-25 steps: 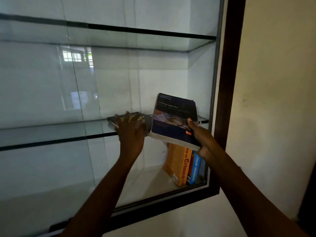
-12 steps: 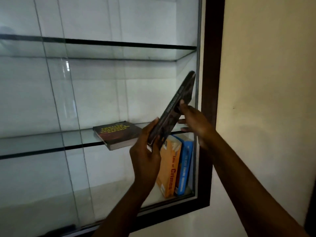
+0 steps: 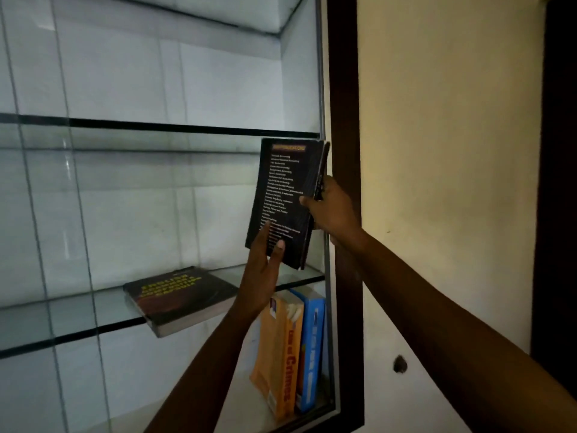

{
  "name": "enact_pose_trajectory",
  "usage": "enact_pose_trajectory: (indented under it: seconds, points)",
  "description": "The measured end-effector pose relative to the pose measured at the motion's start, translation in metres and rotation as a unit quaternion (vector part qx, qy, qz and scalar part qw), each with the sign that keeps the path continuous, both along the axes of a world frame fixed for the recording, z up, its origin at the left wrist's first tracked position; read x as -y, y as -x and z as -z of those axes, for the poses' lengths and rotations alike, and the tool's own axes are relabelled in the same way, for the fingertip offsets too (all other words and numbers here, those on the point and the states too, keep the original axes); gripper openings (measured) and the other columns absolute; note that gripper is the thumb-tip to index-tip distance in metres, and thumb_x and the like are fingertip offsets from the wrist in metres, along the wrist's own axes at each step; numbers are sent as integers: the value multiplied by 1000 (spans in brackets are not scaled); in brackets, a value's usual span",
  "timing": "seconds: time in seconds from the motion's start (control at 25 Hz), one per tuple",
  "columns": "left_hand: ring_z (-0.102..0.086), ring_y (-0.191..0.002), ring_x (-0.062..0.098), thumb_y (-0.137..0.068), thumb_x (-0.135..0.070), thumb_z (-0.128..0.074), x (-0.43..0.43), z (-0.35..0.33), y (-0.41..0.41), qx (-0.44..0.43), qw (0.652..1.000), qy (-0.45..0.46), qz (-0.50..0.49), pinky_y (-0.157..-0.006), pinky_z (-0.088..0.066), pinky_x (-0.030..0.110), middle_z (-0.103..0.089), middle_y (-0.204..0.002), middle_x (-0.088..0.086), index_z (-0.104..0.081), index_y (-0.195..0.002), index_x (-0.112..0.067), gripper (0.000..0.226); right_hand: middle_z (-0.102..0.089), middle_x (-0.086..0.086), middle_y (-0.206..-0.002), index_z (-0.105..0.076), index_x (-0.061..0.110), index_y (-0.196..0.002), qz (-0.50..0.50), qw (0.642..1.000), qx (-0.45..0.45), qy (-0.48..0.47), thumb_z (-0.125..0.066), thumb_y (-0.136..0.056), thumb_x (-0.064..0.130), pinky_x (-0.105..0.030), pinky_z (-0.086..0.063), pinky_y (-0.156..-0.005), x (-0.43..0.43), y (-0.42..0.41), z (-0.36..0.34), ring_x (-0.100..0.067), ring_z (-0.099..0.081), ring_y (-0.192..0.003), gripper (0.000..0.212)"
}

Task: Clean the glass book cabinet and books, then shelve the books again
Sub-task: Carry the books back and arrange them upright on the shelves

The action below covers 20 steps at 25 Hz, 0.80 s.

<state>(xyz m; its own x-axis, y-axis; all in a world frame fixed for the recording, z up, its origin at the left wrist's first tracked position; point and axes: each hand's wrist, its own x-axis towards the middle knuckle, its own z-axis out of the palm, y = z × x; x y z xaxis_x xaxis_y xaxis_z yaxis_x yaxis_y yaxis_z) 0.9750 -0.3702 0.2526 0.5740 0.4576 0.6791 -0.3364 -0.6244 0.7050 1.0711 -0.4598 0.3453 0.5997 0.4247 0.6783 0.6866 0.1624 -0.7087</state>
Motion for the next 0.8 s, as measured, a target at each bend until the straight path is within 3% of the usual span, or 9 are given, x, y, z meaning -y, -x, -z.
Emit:
enact_pose_trajectory:
  seconds: [0.08,0.16,0.32,0.44,0.56,0.64,0.8]
  points:
    - [-39,-130,14,-96,-32,-46,-19,-15,-23,-47,998,40,25,-99,-34,22,-39,-144,0,-27,-144,-25,52,-58,-14,-124,-45,6,-129,76,996,35,23,-58,-90,10,-32,-46,-90,-19,-7,2,-28,-56,-112,41]
    - [-45,-119,13,-99,-26,-44,-30,-29,-41,-102,988,109,48,-95,-35,28,-45,-136,1,-30,-142,-23,45,-57,-14,-123,-45,6,-128,114,993,34,27,-55,-91,8,-25,-43,-83,-40,-11,17,-27,-56,-111,39]
    - [-53,-95,14,-100,-42,-37,-57,-36,-57,-187,954,225,62,-72,-42,28,-53,-127,1,-41,-135,-28,38,-55,-11,-125,-46,8,-128,121,992,-19,-3,-54,-92,10,-19,-37,-83,-75,-22,49,-22,-54,-114,37]
    - [-51,-101,19,-97,-45,-42,-70,-30,-71,-196,942,256,92,-80,-42,32,-53,-123,2,-41,-137,-30,43,-55,-10,-126,-45,7,-129,90,994,-64,-6,-57,-91,11,-18,-37,-85,-78,-37,70,-22,-54,-115,40]
    - [-56,-96,17,-93,-39,-52,-70,-26,-81,-186,939,258,133,-73,-47,27,-53,-131,4,-41,-139,-25,50,-62,-10,-114,-55,5,-116,110,990,-58,64,-56,-92,15,-11,-42,-71,-79,-42,114,-20,-61,-102,26]
    - [-56,-88,14,-94,-35,-53,-68,-30,-84,-190,939,253,132,-69,-47,25,-54,-124,5,-43,-136,-24,45,-61,-3,-103,-56,7,-110,120,987,-68,77,-49,-95,16,-12,-43,-68,-85,-46,124,-18,-60,-97,19]
    - [-56,-105,23,-95,-32,-52,-71,-33,-86,-210,937,249,123,-80,-47,30,-55,-130,12,-45,-135,-15,45,-61,-15,-115,-52,2,-117,177,974,-90,108,-47,-96,16,-29,-48,-85,-100,-64,112,-24,-59,-103,25]
